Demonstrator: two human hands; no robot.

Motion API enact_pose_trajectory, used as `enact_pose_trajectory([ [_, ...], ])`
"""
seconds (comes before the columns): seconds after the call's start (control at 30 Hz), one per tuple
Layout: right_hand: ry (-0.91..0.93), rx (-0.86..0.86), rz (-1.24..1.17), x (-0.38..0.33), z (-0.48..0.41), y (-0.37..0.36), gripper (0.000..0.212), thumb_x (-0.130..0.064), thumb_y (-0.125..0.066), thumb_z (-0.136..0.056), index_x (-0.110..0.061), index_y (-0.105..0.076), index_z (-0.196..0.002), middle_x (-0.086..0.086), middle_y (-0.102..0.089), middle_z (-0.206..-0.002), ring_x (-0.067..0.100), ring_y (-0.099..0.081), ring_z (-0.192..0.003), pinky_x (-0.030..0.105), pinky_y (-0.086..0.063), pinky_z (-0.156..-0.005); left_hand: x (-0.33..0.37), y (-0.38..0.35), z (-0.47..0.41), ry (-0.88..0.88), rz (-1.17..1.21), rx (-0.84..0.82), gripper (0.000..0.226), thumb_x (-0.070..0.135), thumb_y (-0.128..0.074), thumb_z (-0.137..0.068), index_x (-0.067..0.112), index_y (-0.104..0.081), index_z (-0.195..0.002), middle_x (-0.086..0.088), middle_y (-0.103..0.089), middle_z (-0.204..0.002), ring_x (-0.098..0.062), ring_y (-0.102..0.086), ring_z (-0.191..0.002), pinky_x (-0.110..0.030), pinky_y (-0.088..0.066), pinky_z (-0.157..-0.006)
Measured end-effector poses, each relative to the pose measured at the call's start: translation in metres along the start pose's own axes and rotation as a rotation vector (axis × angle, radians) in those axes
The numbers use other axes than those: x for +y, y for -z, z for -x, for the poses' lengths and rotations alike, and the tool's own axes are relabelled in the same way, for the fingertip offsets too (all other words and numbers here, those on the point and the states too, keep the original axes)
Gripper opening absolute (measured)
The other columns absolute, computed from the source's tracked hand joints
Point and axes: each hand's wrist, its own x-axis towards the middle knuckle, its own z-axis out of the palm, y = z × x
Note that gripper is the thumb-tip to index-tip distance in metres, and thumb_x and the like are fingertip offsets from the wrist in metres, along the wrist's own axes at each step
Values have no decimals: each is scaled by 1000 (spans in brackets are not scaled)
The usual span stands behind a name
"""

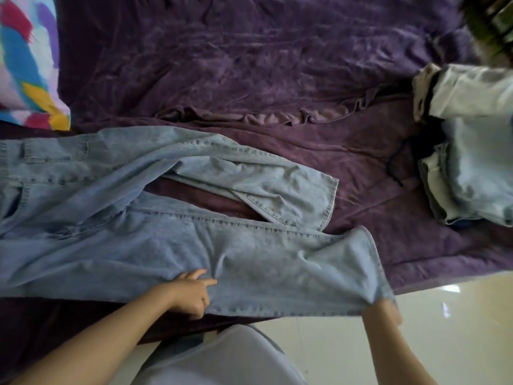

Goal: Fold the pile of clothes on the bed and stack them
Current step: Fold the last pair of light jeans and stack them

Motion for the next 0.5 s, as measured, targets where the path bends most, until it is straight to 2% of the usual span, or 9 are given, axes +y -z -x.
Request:
enact_pose_trajectory([
  [0.07, 29, 68, 47, 1, 9, -10, 45, -15, -43, -96, 6, -38, -135, 25, -39, -141, 37, -36, -132, 44, -30, -107, 2, 5, -3, 7, 16, -71, 13, 32, -52, -77, 24, -63, -77, 11, -23, -153, -22, -3, -144, -38, -8, -115],
  [0.1, 63, 110, 95, -10, 26, -15, 47, -15, -45, -94, 4, -36, -135, 26, -36, -141, 38, -33, -132, 47, -29, -106, 2, 12, -4, -12, 83, -64, 23, 43, -52, -72, 25, -65, -79, 10, -41, -141, -19, -21, -139, -35, -19, -114],
  [0.13, 157, 130, 186, -24, 37, -23, 50, -15, -48, -92, 1, -35, -137, 26, -34, -141, 39, -31, -131, 48, -28, -105, 1, 20, -6, -35, 213, -10, 32, 49, -52, -67, 25, -67, -82, 11, -56, -120, -15, -41, -126, -32, -32, -107],
  [0.2, 390, -51, 286, -58, 52, -44, 54, -23, -53, -86, -3, -41, -135, 24, -39, -135, 37, -37, -125, 45, -32, -101, -1, 42, -10, -55, 512, 265, 16, 40, -55, -74, 27, -64, -78, 10, -61, -90, -14, -58, -99, -28, -43, -92],
  [0.23, 489, -184, 301, -74, 57, -61, 55, -30, -55, -81, -4, -49, -128, 22, -47, -125, 34, -45, -116, 40, -36, -95, -6, 53, -11, -33, 592, 436, 8, 32, -56, -80, 29, -60, -74, 7, -62, -87, -16, -60, -95, -28, -44, -88],
  [0.3, 490, -372, 306, -99, 56, -95, 47, -29, -57, -81, 0, -54, -119, 17, -55, -108, 28, -54, -96, 32, -40, -80, -19, 75, -12, 46, 619, 756, 10, 17, -58, -87, 22, -63, -80, -1, -64, -93, -21, -60, -95, -32, -46, -87],
  [0.4, 379, -506, 299, -116, 40, -142, 47, -14, -67, -82, 8, -50, -119, 20, -57, -110, 26, -57, -75, 24, -51, -51, -42, 95, -13, 151, 508, 1053, 16, 4, -61, -83, 4, -67, -97, -11, -63, -104, -30, -58, -101, -39, -46, -87],
  [0.43, 342, -508, 316, -117, 39, -154, 50, -17, -72, -79, 6, -49, -118, 20, -57, -110, 29, -60, -80, 27, -55, -53, -50, 99, -12, 199, 492, 1091, 20, 3, -62, -82, 2, -67, -101, -13, -62, -108, -32, -56, -104, -40, -45, -89],
  [0.5, 294, -481, 380, -120, 42, -169, 54, -18, -76, -76, 5, -51, -118, 20, -58, -111, 36, -60, -94, 37, -55, -74, -62, 105, -7, 313, 465, 1130, 27, 3, -62, -82, 1, -64, -109, -15, -59, -115, -34, -52, -111, -41, -41, -94],
])
